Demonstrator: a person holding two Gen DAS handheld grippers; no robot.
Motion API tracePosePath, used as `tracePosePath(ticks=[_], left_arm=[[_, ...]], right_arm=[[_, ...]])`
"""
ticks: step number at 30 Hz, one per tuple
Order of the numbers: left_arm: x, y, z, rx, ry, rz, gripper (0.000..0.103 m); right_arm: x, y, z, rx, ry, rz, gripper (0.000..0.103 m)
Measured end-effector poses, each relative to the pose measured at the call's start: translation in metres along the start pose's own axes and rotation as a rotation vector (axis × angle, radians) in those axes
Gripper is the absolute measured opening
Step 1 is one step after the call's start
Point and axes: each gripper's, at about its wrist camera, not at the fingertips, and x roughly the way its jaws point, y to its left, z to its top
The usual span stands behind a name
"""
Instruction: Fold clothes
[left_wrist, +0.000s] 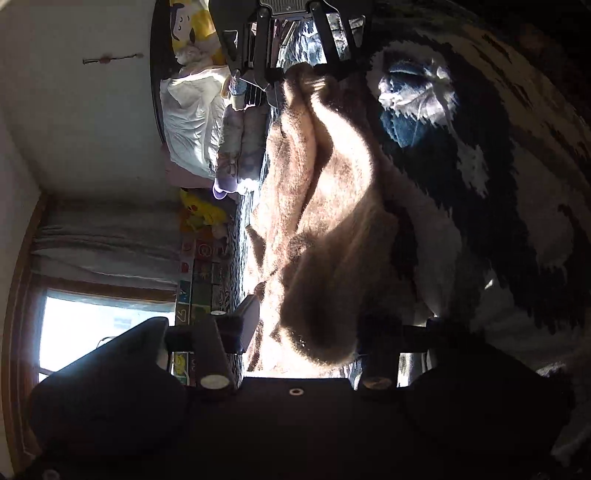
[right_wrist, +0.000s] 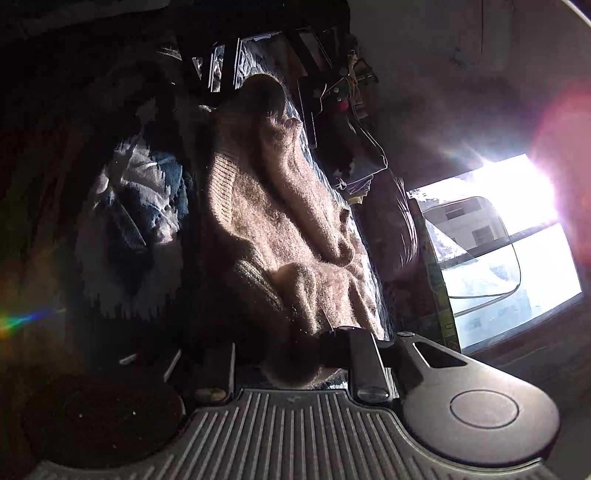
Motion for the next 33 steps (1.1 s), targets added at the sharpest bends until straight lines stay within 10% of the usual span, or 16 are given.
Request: tracePosePath(ticks=[18,26,33], left_arm=[[-0.103,0.030,0.069,-0.168,-0.041,-0.197,0.022],[-0.080,0.127,0.052,-0.563,-0.102,-0.268,0.029],[-0.003,0.181,-0.010,-1.133,-0.197,-0.292,0.031]], right_arm=[[-0.141,-0.046,0.028,0.406,-0.026,0.279,0.021],[-0.148,-0.116,0.003,0.647,-0.107,0.292,0.022],[-0.097,-0.175,-0.044,0.993,-0.178,0.316,0.023]])
